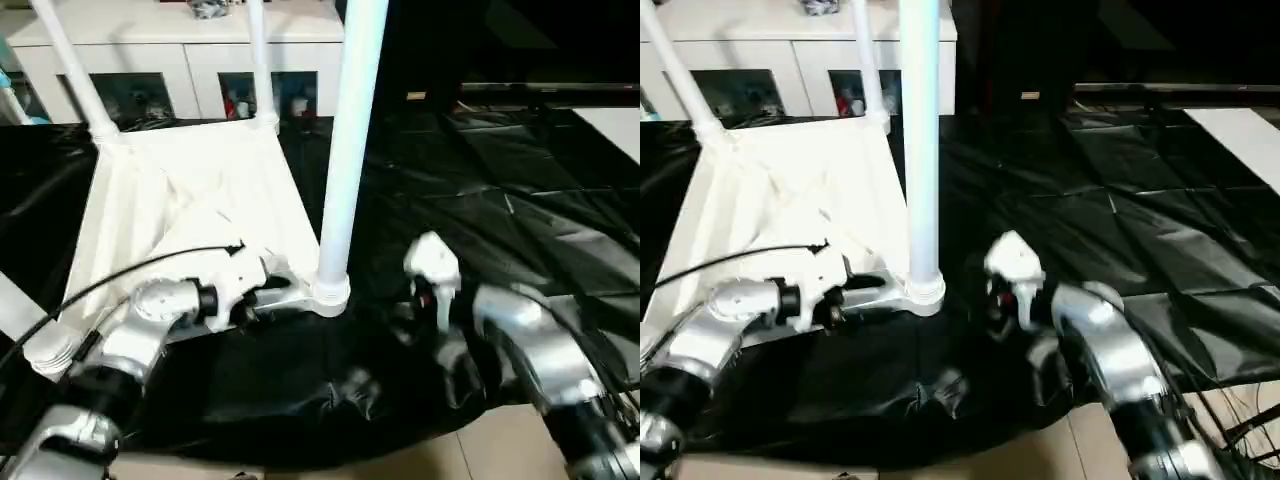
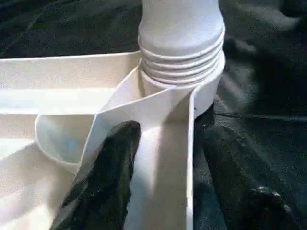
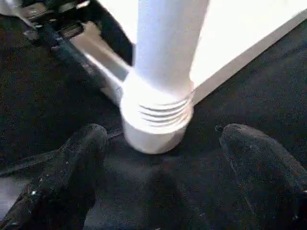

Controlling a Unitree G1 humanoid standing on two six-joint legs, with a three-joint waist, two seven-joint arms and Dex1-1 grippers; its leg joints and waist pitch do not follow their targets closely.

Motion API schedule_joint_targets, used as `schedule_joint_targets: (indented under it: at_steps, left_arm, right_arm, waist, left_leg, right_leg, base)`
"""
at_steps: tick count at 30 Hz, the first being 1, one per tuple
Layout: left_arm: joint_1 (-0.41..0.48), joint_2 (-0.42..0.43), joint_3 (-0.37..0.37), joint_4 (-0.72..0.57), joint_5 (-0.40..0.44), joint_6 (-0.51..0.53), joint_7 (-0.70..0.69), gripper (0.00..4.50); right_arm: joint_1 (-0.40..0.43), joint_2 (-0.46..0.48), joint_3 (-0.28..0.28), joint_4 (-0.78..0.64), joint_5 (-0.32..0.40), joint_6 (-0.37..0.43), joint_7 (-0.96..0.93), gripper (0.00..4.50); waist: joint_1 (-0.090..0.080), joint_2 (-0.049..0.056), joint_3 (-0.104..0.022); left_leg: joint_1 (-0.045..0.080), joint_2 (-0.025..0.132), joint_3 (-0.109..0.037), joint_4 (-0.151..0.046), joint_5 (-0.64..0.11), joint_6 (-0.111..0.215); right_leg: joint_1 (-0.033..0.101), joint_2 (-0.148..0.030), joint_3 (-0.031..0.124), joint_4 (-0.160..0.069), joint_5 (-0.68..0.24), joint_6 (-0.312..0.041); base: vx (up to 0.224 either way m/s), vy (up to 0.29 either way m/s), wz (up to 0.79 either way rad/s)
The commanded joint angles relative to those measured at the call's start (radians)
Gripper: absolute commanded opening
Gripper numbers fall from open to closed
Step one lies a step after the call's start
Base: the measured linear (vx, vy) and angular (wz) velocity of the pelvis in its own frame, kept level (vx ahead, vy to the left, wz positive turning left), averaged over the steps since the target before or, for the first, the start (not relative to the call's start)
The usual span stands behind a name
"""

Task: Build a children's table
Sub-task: Rotate leg to tighten

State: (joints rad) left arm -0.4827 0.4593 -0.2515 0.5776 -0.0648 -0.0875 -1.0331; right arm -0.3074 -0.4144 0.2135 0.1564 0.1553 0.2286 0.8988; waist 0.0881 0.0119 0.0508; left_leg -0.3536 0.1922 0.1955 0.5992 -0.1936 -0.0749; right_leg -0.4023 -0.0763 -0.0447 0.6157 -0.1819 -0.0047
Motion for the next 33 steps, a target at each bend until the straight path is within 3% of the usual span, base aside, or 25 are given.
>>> schedule_joint_targets:
  at_steps: [1,3,6,9,13,23,25,27,28,33]
  left_arm:
    - [-0.013,-0.007,-0.008,0.016,0.006,0.001,-0.016,2.22]
    - [-0.012,-0.012,-0.017,0.018,0.003,0.007,-0.035,1.96]
    - [-0.007,-0.004,-0.028,0.01,0.005,0.024,-0.064,1.86]
    - [-0.001,0.016,-0.041,-0.015,0.014,0.063,-0.09,1.46]
    - [0.014,0.034,-0.052,-0.049,0.025,0.104,-0.103,1.2]
    - [0.048,0.073,-0.06,-0.128,0.069,0.141,-0.079,0.51]
    - [0.044,0.056,-0.045,-0.134,0.06,0.139,-0.046,0.51]
    - [0.045,0.043,-0.032,-0.144,0.043,0.154,-0.033,0.79]
    - [0.05,0.036,-0.024,-0.165,0.025,0.171,-0.036,0.79]
    - [0.076,0.051,-0.034,-0.233,0.044,0.218,-0.04,1.13]
  right_arm:
    - [0.003,-0.014,-0.002,-0.04,0.017,0.007,0.015,4.14]
    - [0.022,-0.014,-0.007,-0.04,0.011,-0.003,0.012,4.14]
    - [0.026,-0.006,-0.016,-0.046,0.005,0.009,-0.006,4.14]
    - [0.016,-0.005,-0.017,-0.055,0.01,0.021,-0.008,4.14]
    - [0.011,-0.012,-0.015,-0.051,0.011,0.018,-0.006,4.14]
    - [-0.021,0.001,-0.015,0.009,-0.013,-0.011,-0.023,4.14]
    - [-0.026,0.002,-0.019,0.016,-0.014,-0.014,-0.028,4.14]
    - [-0.028,0.003,-0.021,0.021,-0.014,-0.016,-0.031,4.14]
    - [-0.031,0.005,-0.023,0.027,-0.015,-0.019,-0.035,4.14]
    - [-0.031,0.006,-0.022,0.027,-0.014,-0.022,-0.033,4.14]
  waist:
    - [0.001,0.01,-0.066]
    - [0.001,0.019,-0.065]
    - [-0.001,0.006,-0.064]
    - [-0.002,0.01,-0.061]
    - [-0.004,0.001,-0.059]
    - [-0.006,0.004,-0.055]
    - [-0.006,-0.001,-0.056]
    - [-0.002,0.001,-0.055]
    - [-0.001,-0.003,-0.054]
    - [-0.002,0.002,-0.054]
  left_leg:
    - [0.006,0.034,-0.021,-0.075,-0.241,0.013]
    - [0.007,0.034,-0.022,-0.074,-0.249,0.013]
    - [0.006,0.034,-0.02,-0.075,-0.245,0.017]
    - [0.006,0.036,-0.021,-0.078,-0.255,0.016]
    - [0.005,0.037,-0.021,-0.079,-0.243,0.019]
    - [0.006,0.036,-0.022,-0.083,-0.254,0.017]
    - [0.006,0.036,-0.019,-0.081,-0.251,0.018]
    - [0.006,0.036,-0.019,-0.081,-0.253,0.019]
    - [0.006,0.037,-0.02,-0.081,-0.252,0.018]
    - [0.005,0.037,-0.021,-0.083,-0.252,0.018]
  right_leg:
    - [0.047,-0.058,0.039,-0.068,-0.147,-0.222]
    - [0.047,-0.058,0.04,-0.068,-0.14,-0.228]
    - [0.048,-0.058,0.04,-0.07,-0.153,-0.23]
    - [0.046,-0.06,0.04,-0.072,-0.189,-0.223]
    - [0.045,-0.061,0.041,-0.071,-0.2,-0.219]
    - [0.041,-0.061,0.041,-0.076,-0.24,-0.206]
    - [0.041,-0.061,0.042,-0.076,-0.231,-0.209]
    - [0.04,-0.061,0.042,-0.077,-0.243,-0.207]
    - [0.041,-0.063,0.043,-0.076,-0.252,-0.205]
    - [0.039,-0.06,0.042,-0.076,-0.233,-0.203]
  base:
    - [0.0,0.0,0.0]
    - [0.0,0.0,0.0]
    - [0.0,0.0,0.0]
    - [0.0,0.0,0.0]
    - [0.0,0.0,0.0]
    - [0.0,0.0,0.0]
    - [0.0,0.0,0.0]
    - [0.0,0.0,0.0]
    - [0.0,0.0,0.0]
    - [0.0,0.0,0.0]
